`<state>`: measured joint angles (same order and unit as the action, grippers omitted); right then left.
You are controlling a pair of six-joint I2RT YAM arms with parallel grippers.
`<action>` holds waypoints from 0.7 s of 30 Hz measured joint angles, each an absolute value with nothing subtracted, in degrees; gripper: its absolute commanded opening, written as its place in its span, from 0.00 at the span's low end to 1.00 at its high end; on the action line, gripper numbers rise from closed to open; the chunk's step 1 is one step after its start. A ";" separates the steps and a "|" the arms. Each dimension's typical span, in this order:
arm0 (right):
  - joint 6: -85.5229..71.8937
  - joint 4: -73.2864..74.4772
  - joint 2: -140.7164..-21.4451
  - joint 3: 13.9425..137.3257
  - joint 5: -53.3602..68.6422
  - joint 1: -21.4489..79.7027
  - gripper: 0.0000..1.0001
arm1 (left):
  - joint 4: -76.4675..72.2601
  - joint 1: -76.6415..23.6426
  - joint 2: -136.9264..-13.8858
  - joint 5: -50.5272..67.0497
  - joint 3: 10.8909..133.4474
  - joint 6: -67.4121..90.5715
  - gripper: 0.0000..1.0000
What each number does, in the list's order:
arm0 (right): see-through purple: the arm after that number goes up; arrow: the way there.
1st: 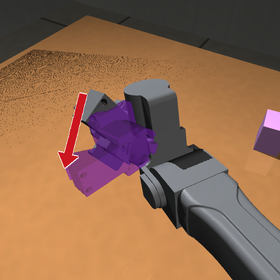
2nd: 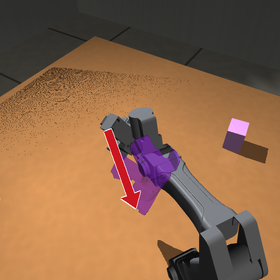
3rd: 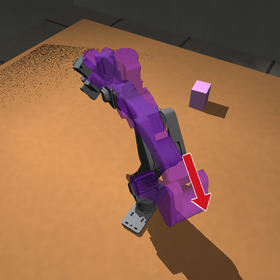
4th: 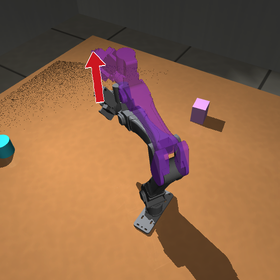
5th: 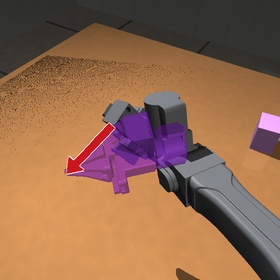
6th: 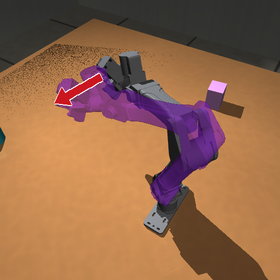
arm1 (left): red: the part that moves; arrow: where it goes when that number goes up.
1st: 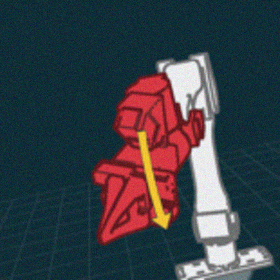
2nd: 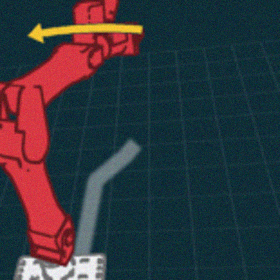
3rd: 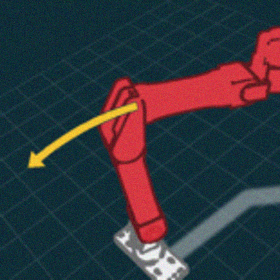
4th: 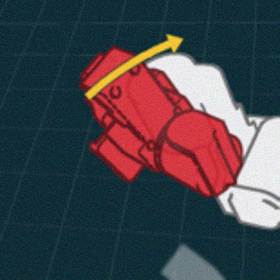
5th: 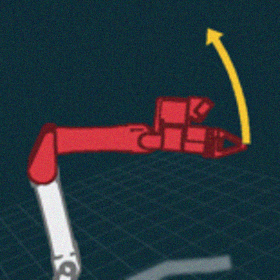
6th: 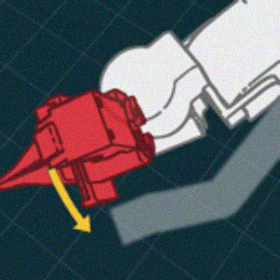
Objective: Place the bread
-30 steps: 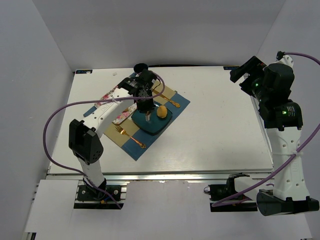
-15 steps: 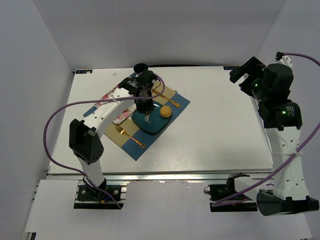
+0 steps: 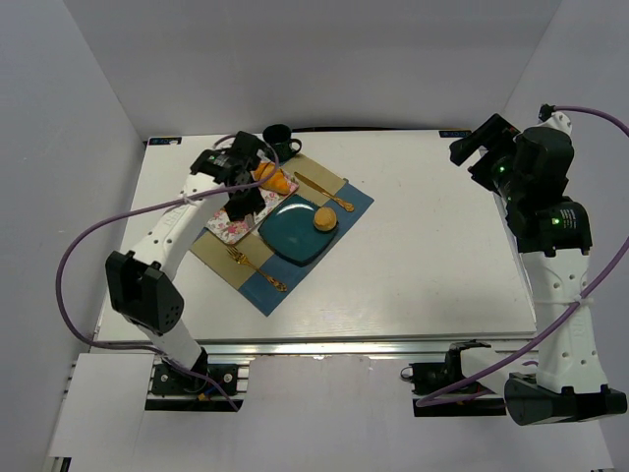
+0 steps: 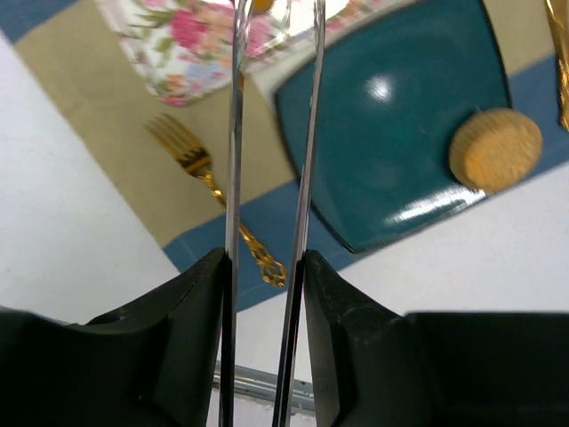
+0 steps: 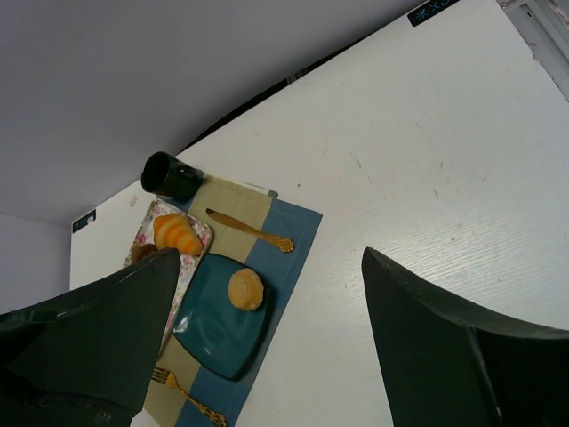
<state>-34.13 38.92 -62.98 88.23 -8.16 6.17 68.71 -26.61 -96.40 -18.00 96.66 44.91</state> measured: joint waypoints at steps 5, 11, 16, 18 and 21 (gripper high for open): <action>-34.13 38.81 -62.96 88.18 -7.92 6.17 0.89 | 68.42 -21.63 -94.11 -17.96 94.63 46.24 0.50; -34.15 38.54 -62.96 87.53 -7.51 6.17 0.89 | 68.20 -21.08 -95.09 -17.65 94.65 46.39 0.50; -34.13 38.44 -62.96 87.18 -7.44 6.17 0.89 | 67.26 -21.06 -96.55 -17.28 94.65 46.63 0.54; -34.13 38.39 -62.96 87.18 -7.44 6.17 0.89 | 67.02 -20.93 -97.14 -17.21 94.65 46.89 0.54; -34.13 38.37 -62.96 87.09 -7.44 6.17 0.89 | 66.78 -20.71 -98.10 -17.15 94.65 47.05 0.57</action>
